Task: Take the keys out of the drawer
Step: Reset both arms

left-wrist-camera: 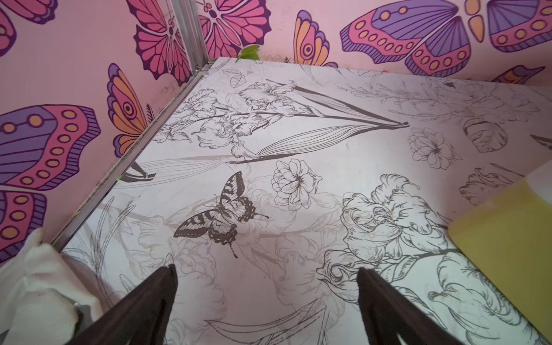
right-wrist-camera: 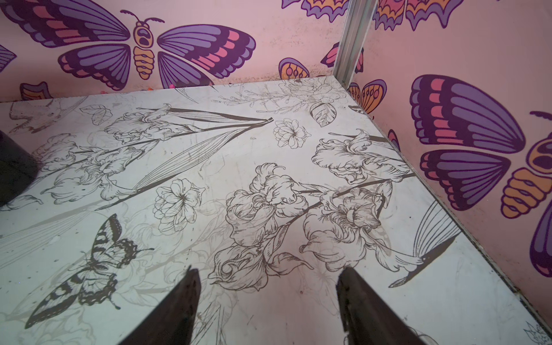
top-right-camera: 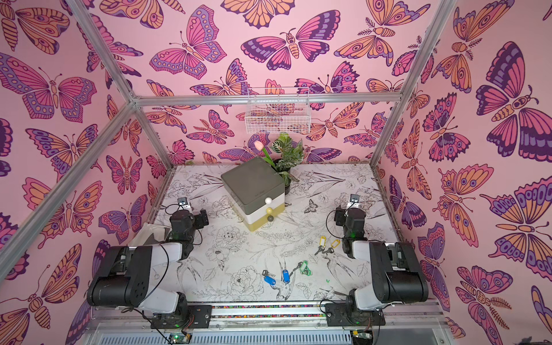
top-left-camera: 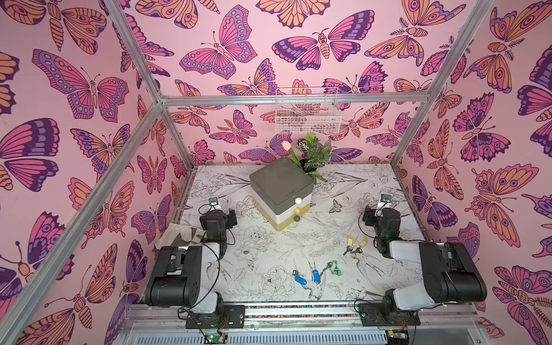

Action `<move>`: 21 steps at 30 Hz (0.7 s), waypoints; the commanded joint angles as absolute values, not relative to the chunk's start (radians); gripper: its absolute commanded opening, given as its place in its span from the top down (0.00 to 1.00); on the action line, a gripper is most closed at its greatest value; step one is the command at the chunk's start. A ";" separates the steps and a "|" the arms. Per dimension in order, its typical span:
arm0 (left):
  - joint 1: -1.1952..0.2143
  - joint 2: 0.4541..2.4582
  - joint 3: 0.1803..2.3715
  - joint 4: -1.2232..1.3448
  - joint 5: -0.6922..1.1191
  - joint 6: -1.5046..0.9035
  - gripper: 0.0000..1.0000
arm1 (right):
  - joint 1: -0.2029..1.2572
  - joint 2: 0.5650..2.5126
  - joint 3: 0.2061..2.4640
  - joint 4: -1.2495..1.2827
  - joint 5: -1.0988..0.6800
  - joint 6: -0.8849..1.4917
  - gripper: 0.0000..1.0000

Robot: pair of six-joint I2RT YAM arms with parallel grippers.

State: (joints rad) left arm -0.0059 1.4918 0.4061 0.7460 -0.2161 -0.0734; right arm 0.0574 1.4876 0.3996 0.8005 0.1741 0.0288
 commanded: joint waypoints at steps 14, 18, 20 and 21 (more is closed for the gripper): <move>0.048 1.539 0.366 0.898 0.032 -0.035 0.01 | -0.003 1.506 0.415 0.786 0.054 0.058 0.01; 0.048 1.539 0.369 0.894 0.035 -0.032 0.01 | -0.003 1.505 0.414 0.788 0.055 0.054 0.01; 0.048 1.542 0.369 0.894 0.039 -0.027 0.01 | -0.003 1.502 0.409 0.795 0.056 0.055 0.01; 0.048 1.542 0.370 0.894 0.042 -0.024 0.00 | -0.004 1.502 0.408 0.798 0.055 0.055 0.01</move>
